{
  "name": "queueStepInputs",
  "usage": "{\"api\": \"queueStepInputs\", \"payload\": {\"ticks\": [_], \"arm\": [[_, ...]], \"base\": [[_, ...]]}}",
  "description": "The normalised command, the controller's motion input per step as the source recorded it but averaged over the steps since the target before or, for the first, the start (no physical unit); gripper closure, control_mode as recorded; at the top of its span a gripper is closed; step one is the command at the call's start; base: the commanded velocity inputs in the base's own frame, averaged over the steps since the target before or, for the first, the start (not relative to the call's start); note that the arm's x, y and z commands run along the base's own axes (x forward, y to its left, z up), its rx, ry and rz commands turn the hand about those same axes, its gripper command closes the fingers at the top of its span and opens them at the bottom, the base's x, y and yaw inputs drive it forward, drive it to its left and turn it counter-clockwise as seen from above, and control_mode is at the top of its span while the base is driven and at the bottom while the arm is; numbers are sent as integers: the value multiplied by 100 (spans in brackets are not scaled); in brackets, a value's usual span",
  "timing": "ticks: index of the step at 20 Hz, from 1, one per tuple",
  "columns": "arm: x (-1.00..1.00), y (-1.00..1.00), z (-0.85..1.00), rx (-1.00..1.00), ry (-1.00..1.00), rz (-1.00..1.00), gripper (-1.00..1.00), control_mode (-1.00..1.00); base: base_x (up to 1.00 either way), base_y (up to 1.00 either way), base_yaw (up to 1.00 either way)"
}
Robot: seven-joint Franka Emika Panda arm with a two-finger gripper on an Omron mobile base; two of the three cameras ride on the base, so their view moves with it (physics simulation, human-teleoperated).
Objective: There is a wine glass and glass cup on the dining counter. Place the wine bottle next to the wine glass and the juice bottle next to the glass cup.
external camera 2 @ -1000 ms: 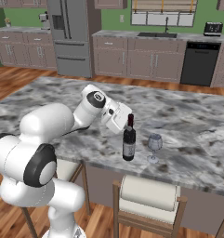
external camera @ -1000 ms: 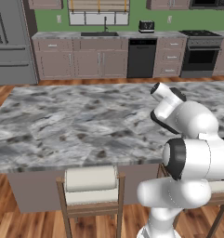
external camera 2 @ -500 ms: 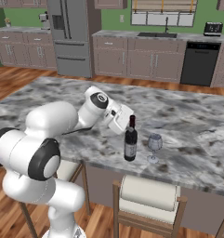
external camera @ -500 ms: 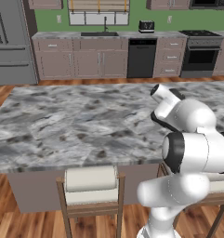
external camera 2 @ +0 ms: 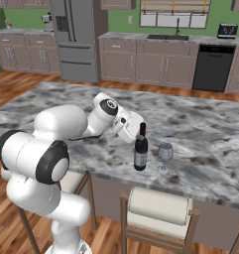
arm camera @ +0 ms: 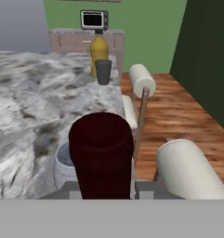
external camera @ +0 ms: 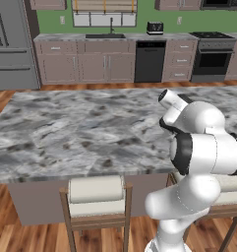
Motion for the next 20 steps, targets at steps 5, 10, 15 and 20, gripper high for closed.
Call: {"api": "queueStepInputs", "payload": {"ticks": [5,10,15,20], "arm": [[15,-2,-7,0,0,0,100,-100],[6,-3,-16,0,1,0,100,-100],[2,-6,-20,0,0,0,100,-100],[13,-6,-13,0,0,0,100,-100]], "base": [[0,0,0],[0,0,0],[0,0,0],[0,0,0]]}}
